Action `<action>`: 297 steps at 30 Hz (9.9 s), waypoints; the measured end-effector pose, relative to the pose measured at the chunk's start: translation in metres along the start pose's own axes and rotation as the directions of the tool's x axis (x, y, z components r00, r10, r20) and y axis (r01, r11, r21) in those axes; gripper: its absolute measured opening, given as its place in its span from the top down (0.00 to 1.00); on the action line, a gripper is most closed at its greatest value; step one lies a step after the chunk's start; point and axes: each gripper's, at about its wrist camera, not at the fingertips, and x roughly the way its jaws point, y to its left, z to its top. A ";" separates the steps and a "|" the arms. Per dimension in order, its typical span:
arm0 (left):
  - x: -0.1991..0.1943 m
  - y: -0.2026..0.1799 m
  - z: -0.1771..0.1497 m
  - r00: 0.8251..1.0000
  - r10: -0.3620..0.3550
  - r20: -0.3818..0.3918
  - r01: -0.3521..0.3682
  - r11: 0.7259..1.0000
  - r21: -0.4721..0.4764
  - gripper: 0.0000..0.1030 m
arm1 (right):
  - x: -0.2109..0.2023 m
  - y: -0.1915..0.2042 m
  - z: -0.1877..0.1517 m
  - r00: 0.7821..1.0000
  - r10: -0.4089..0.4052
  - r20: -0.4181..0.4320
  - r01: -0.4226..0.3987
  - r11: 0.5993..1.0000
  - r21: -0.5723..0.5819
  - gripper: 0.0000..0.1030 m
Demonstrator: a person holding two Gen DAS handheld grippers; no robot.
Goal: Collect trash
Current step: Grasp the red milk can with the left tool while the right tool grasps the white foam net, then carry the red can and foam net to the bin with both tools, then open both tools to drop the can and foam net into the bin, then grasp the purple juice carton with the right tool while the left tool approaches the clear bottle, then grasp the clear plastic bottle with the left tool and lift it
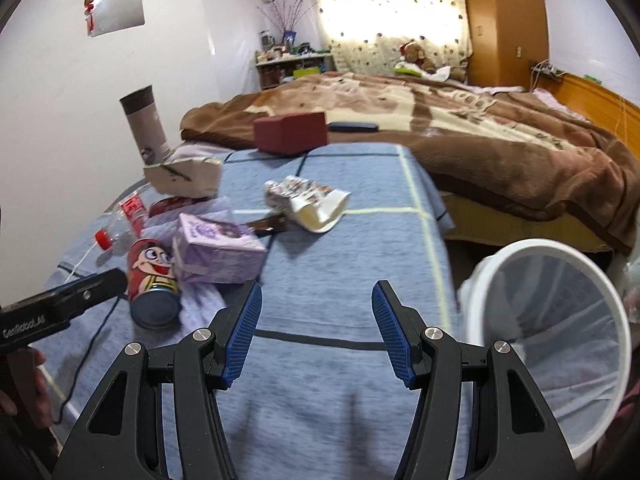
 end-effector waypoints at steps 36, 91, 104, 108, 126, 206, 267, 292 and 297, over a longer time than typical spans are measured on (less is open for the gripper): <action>0.033 0.052 0.026 0.995 0.045 -0.084 -0.044 0.999 0.020 0.29 | 0.049 0.070 -0.008 0.961 0.211 -0.181 -0.234 0.965 -0.118 0.43; -0.012 0.042 -0.016 0.999 0.015 -0.046 -0.014 1.000 0.007 0.47 | 0.018 0.064 -0.024 0.960 0.236 -0.149 -0.247 0.967 -0.064 0.75; -0.035 0.007 -0.021 1.000 -0.023 0.001 0.023 0.997 0.067 0.47 | -0.013 0.040 -0.025 0.968 0.240 -0.067 -0.242 0.970 -0.013 0.75; -0.039 -0.008 -0.021 0.999 -0.042 0.011 0.041 0.995 0.087 0.47 | -0.020 0.029 -0.024 0.974 0.221 -0.039 -0.221 0.975 0.009 0.75; -0.022 -0.105 -0.021 0.987 -0.161 -0.012 0.159 0.960 0.229 0.47 | -0.053 -0.050 -0.021 0.997 0.028 0.069 -0.037 0.990 0.134 0.75; -0.006 -0.127 -0.007 0.997 -0.066 0.033 0.054 0.956 0.288 0.34 | -0.043 -0.073 -0.008 0.987 -0.155 0.051 0.145 0.976 0.165 0.44; 0.077 0.088 0.118 0.978 0.178 -0.110 -0.153 0.968 0.201 0.28 | 0.089 0.080 0.027 0.966 -0.045 -0.253 0.057 0.998 0.039 0.32; 0.066 0.086 0.110 0.986 0.147 -0.076 -0.135 0.980 0.145 0.33 | 0.077 0.065 0.025 0.982 -0.050 -0.182 0.061 0.997 0.054 0.44; 0.055 0.084 0.105 0.986 0.152 -0.065 -0.142 0.980 0.140 0.33 | 0.073 0.064 0.025 0.985 -0.034 -0.168 0.045 0.997 0.060 0.44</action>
